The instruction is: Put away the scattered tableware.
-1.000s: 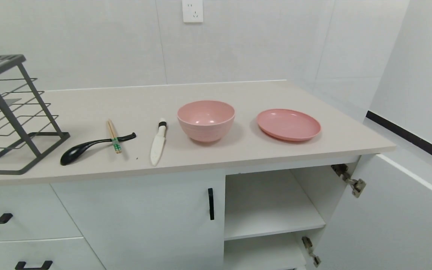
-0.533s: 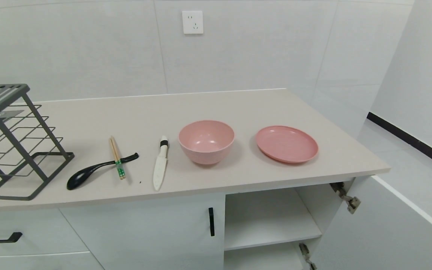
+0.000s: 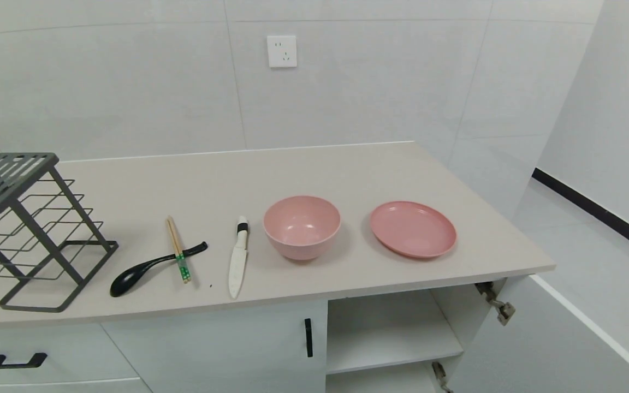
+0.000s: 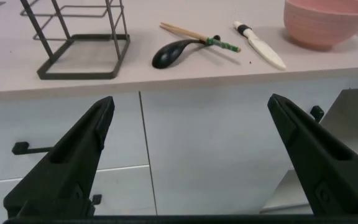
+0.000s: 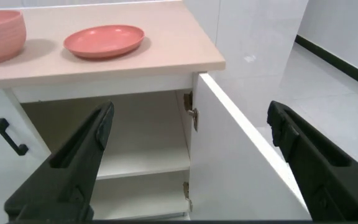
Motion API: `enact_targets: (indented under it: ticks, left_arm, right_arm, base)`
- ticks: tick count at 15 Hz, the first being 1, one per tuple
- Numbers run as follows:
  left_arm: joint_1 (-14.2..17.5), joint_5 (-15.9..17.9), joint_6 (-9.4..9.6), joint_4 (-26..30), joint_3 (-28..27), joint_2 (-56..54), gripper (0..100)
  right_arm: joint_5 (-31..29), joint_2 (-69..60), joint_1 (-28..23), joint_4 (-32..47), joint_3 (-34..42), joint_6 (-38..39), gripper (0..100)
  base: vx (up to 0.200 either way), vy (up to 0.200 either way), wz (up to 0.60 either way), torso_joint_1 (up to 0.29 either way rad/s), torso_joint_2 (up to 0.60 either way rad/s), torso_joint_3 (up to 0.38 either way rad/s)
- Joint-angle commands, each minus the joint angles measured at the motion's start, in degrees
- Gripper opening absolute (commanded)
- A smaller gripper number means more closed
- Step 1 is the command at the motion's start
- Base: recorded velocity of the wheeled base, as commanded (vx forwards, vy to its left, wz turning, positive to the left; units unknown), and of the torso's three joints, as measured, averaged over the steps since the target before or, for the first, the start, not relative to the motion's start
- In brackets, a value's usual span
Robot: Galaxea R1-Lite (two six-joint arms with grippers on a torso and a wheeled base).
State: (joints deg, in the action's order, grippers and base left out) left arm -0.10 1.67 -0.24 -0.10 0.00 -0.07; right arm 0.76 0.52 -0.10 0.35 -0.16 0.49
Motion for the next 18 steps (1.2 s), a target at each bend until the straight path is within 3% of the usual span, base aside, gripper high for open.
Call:
enact_targets:
  ticks: [1,8,10,18]
  left_arm:
    - [0.01,0.0,-0.02,0.01,0.0,0.07,100]
    - [0.01,0.0,0.33,0.01,0.0,0.07,100]
    - [0.01,0.18,0.16,0.01,0.0,0.07,100]
    - [0.01,0.09,0.33,0.1,0.0,0.07,100]
  right_arm:
    - [0.04,0.09,0.01,0.0,-0.02,0.04,100]
    - [0.04,0.09,0.01,0.0,-0.02,0.04,100]
    - [0.04,0.09,0.01,0.09,-0.02,0.04,100]
    - [-0.23,0.09,0.01,0.0,-0.02,-0.05,100]
  base:
    - [0.0,0.0,0.0,0.242,-0.5,-0.251]
    - [0.029,0.0,0.0,0.261,-0.52,-0.263]
    - [0.2,0.0,0.0,0.066,-0.15,-0.071]
    - [0.0,0.0,0.0,0.05,-0.09,-0.045]
